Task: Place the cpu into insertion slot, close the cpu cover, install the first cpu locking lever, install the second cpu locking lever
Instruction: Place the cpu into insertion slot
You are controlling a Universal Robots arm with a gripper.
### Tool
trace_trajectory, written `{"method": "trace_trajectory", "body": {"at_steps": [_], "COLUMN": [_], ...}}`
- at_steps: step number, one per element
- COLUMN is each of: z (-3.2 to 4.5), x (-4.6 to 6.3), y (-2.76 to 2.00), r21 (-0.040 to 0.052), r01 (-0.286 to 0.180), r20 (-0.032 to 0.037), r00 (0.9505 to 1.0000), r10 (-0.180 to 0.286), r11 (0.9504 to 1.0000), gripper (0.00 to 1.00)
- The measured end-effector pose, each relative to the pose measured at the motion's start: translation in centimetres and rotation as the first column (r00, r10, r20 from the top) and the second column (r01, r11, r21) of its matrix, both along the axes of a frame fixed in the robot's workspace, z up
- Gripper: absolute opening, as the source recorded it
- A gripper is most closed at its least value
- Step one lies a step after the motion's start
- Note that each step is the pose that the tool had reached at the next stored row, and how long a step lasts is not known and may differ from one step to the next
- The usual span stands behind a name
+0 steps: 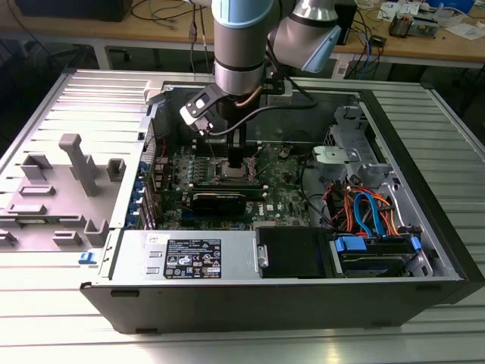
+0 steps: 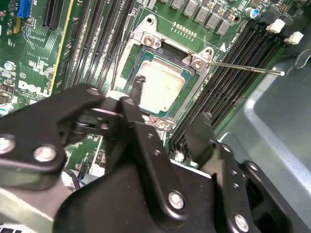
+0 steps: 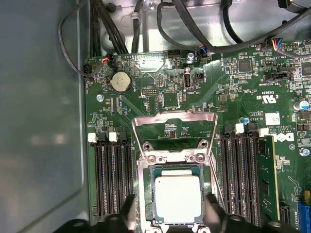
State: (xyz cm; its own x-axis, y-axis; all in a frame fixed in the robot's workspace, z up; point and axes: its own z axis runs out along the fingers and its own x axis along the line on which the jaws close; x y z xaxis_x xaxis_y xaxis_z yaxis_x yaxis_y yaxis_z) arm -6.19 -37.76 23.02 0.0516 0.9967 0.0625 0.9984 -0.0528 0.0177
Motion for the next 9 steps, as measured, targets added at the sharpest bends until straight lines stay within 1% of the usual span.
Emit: {"method": "trace_trajectory", "body": {"at_steps": [1, 2, 3, 6, 8, 9], "z": [0.00, 0.00, 0.00, 0.00, 0.00, 0.00], "x": [0.00, 0.00, 0.00, -0.01, 0.00, 0.00], "y": [-0.03, -0.12, -0.26, -0.39, -0.40, -0.40], "r21": [-0.0001, 0.0000, 0.0000, 0.0000, -0.0001, -0.0001], "r01": [-0.001, -0.016, -0.037, -0.050, -0.053, -0.053], "r20": [0.0000, -0.0001, -0.0001, 0.0000, 0.0000, -0.0001], "r00": [1.0000, 0.9999, 0.9993, 0.9988, 0.9986, 0.9986], "r10": [0.001, 0.016, 0.037, 0.050, 0.053, 0.053], "r11": [1.0000, 0.9999, 0.9993, 0.9988, 0.9986, 0.9986], "gripper": [0.60, 0.48, 0.42, 0.24, 0.12, 0.12]}}
